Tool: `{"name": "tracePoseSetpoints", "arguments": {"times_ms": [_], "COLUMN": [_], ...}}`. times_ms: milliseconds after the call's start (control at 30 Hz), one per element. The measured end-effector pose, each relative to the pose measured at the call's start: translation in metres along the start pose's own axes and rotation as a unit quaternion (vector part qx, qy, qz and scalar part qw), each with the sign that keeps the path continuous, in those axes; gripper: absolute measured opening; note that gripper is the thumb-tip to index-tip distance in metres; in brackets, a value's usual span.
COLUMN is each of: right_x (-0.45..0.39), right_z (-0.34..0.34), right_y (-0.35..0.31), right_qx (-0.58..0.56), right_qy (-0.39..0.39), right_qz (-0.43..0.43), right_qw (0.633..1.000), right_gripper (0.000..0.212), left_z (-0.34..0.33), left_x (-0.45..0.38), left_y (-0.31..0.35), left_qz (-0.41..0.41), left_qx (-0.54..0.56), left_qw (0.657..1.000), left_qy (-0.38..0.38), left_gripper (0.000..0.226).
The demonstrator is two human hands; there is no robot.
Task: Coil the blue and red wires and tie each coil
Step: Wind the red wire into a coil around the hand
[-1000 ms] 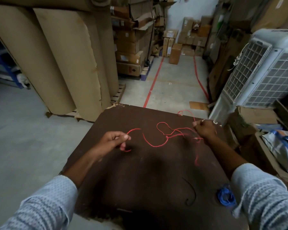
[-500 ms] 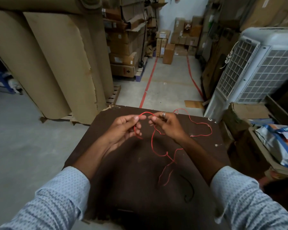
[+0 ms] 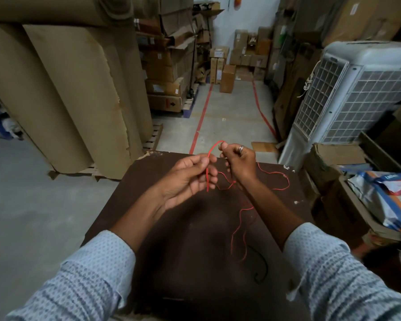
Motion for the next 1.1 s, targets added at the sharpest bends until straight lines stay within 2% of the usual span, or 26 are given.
{"name": "tracePoseSetpoints", "arguments": {"times_ms": [133, 333, 433, 500, 567, 633, 733, 867, 967, 1033, 1100], "right_x": [0.011, 0.035, 0.051, 0.059, 0.063, 0.063, 0.055, 0.027, 0.002, -0.015, -0.030], "right_z": [-0.002, 0.000, 0.007, 0.011, 0.016, 0.018, 0.019, 0.020, 0.025, 0.029, 0.030], "right_y": [0.006, 0.007, -0.007, -0.022, -0.043, -0.066, -0.097, -0.122, -0.128, -0.124, -0.111], "right_qx": [0.014, 0.031, 0.075, 0.081, 0.062, 0.034, -0.009, -0.008, 0.005, 0.019, 0.007], "right_qy": [-0.042, -0.199, -0.249, -0.266, -0.260, -0.238, -0.192, -0.131, -0.077, -0.046, -0.018], "right_qz": [-0.008, -0.055, -0.026, 0.008, 0.018, 0.029, 0.060, 0.121, 0.141, 0.136, 0.090], "right_qw": [0.999, 0.978, 0.965, 0.961, 0.964, 0.970, 0.980, 0.984, 0.987, 0.989, 0.996], "right_gripper": [0.027, 0.028, 0.034, 0.032, 0.027, 0.025, 0.027, 0.026, 0.027, 0.028, 0.027], "left_z": [-0.017, -0.002, 0.017, 0.031, 0.045, 0.053, 0.045, 0.019, 0.003, -0.009, -0.023], "left_x": [-0.021, -0.052, -0.066, -0.073, -0.078, -0.078, -0.074, -0.071, -0.069, -0.066, -0.062], "left_y": [0.022, 0.063, 0.078, 0.077, 0.067, 0.053, 0.033, 0.013, 0.010, 0.011, 0.016], "left_qz": [-0.041, -0.160, -0.209, -0.230, -0.237, -0.237, -0.212, -0.146, -0.125, -0.125, -0.108], "left_qx": [0.081, 0.193, 0.131, 0.041, -0.085, -0.200, -0.327, -0.328, -0.325, -0.285, -0.203], "left_qw": [0.996, 0.966, 0.960, 0.953, 0.936, 0.912, 0.891, 0.922, 0.932, 0.946, 0.971], "left_qy": [-0.007, 0.057, 0.134, 0.195, 0.248, 0.270, 0.232, 0.141, 0.101, 0.086, 0.058], "left_gripper": [0.021, 0.022, 0.018, 0.020, 0.023, 0.023, 0.023, 0.024, 0.027, 0.027, 0.026]}}
Point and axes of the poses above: each hand's wrist, its own x-axis away from the middle knuckle, its own z-axis out of the back of the hand, y = z × x, the point moved 1 cm from there along -x, towards the middle knuckle, and after that the axes turned 3 degrees about z, right-handed, at the moved point
